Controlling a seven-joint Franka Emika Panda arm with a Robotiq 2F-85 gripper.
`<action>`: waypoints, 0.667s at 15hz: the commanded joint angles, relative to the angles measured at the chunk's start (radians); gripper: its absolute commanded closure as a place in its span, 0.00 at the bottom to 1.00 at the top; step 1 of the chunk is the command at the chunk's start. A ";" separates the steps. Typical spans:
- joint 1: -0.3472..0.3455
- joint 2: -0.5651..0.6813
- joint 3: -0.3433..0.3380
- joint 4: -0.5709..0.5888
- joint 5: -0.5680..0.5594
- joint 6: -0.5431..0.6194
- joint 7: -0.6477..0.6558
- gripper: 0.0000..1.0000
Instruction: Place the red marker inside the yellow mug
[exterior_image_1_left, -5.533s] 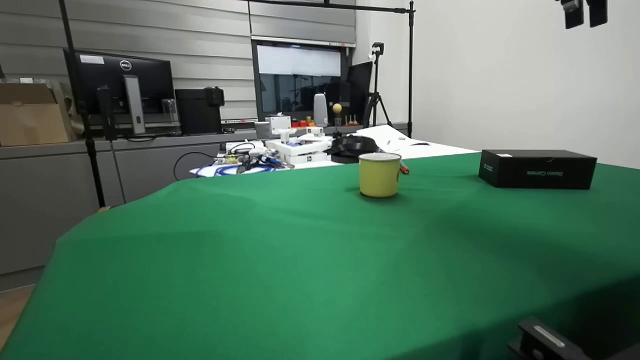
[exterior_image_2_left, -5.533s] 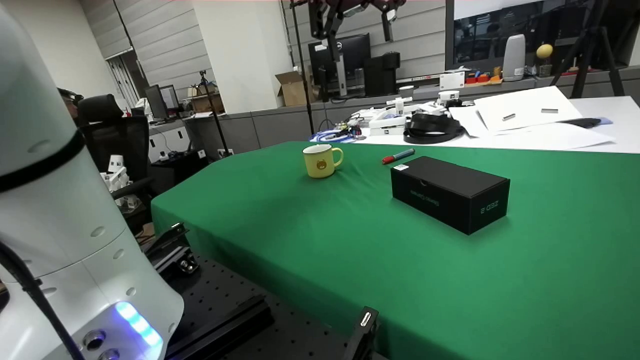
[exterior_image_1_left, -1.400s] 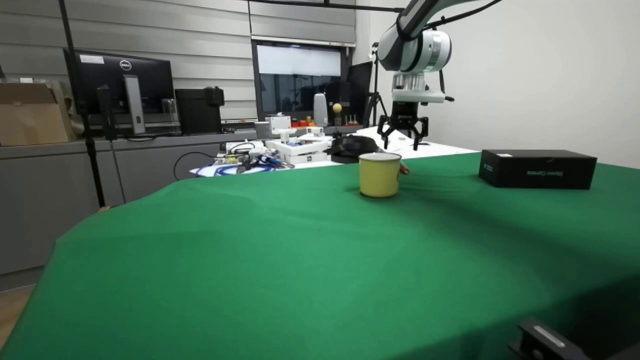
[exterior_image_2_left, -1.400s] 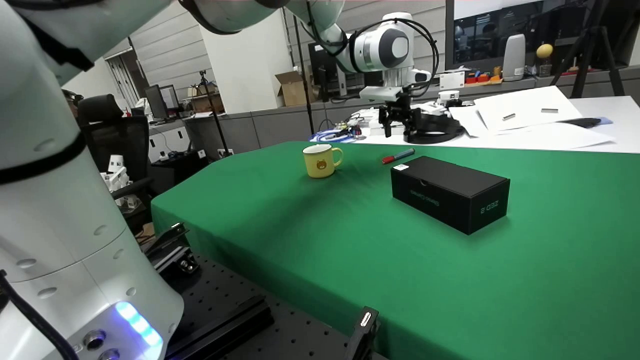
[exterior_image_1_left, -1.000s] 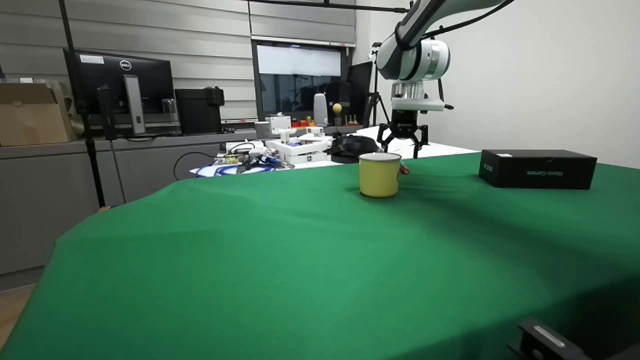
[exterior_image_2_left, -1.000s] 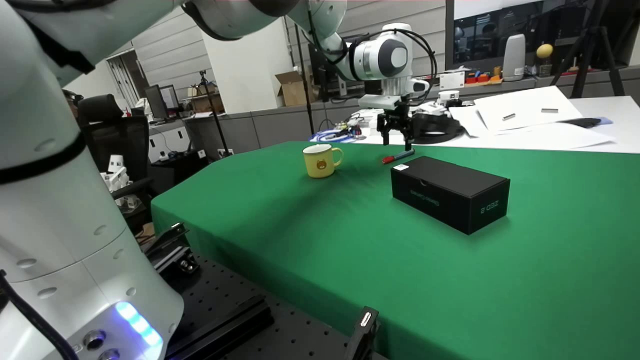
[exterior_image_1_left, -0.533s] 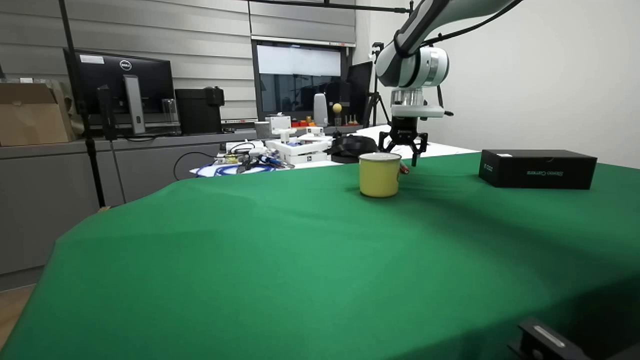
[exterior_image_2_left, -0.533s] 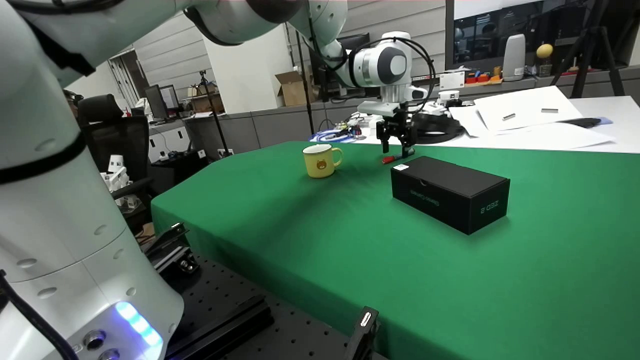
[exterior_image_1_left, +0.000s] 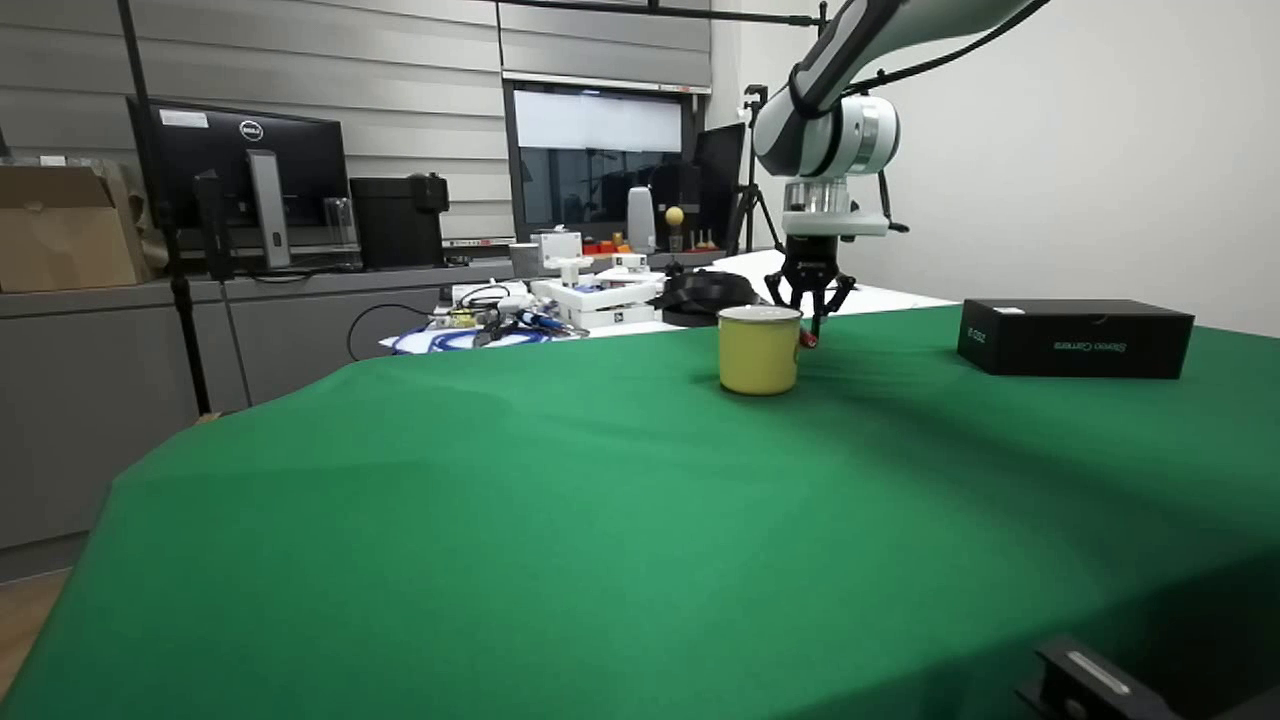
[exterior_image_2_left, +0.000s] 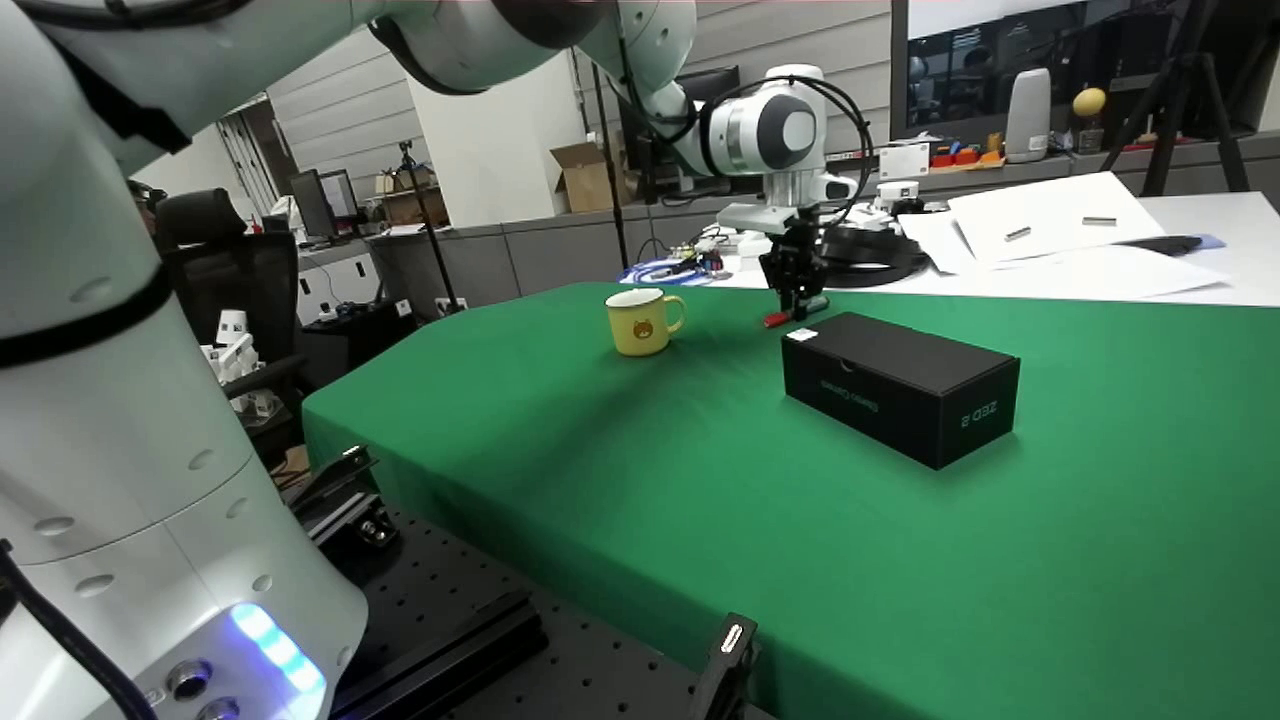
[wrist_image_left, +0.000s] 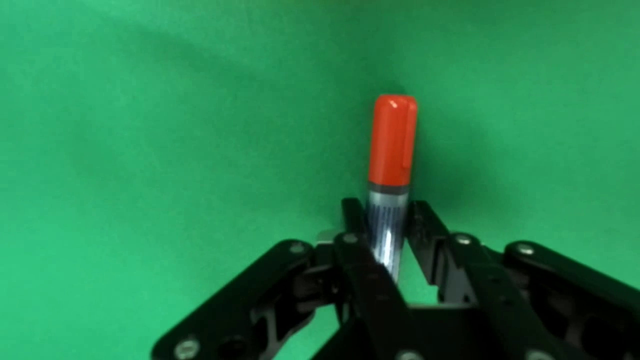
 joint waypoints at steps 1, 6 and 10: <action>0.015 0.018 -0.034 0.076 -0.001 -0.140 0.156 0.99; -0.002 0.012 -0.009 0.146 0.017 -0.341 0.181 0.95; 0.000 0.013 0.003 0.203 0.025 -0.423 0.190 0.95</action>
